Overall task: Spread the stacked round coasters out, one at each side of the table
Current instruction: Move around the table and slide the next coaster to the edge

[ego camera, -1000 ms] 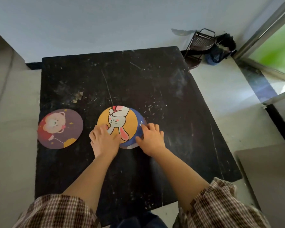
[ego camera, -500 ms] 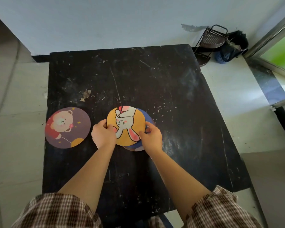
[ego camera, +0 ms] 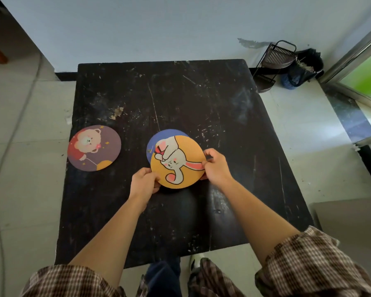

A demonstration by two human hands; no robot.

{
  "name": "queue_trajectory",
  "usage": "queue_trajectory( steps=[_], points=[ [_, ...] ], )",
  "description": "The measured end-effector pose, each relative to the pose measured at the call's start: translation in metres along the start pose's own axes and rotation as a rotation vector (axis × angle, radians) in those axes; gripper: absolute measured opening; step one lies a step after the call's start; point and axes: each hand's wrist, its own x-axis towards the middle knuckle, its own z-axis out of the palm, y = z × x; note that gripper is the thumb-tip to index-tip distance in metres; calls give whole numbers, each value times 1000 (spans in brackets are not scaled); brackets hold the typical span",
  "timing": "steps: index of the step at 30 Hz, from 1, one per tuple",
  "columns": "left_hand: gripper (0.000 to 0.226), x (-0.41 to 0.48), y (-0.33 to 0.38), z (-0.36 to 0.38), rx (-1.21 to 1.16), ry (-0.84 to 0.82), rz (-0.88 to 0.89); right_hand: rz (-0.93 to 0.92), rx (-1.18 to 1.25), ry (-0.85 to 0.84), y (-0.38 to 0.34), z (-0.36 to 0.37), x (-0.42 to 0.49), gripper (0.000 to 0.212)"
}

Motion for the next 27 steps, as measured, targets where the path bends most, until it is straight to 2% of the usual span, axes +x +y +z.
queue_trajectory(
  steps=[3, 7, 10, 13, 15, 18, 22, 24, 27],
  points=[
    [29, -21, -16, 7, 17, 21, 57, -65, -88, -97, 7, -28, -11, 23],
    [43, -48, -32, 24, 116, 7, 240, -174, -329, -267, 15, -56, -25, 22],
    [34, -68, -43, 44, 287, -35, 369, -265, -472, -367, 20, -66, -34, 27],
    [21, -82, -57, 59, 427, 18, 427, -309, -572, -410, 27, -69, -41, 35],
    [21, -87, -65, 65, 447, 64, 406, -314, -566, -383, 35, -69, -42, 31],
    [25, -90, -74, 69, 382, 150, 305, -306, -494, -242, 46, -68, -43, 20],
    [25, -94, -91, 65, 139, 214, 110, -197, -496, -154, 70, -74, -48, 37],
    [27, -95, -101, 62, 38, 237, 28, -109, -524, -129, 86, -77, -51, 39],
    [29, -100, -114, 58, -42, 271, -44, 19, -391, -75, 104, -76, -61, 41]
  ],
)
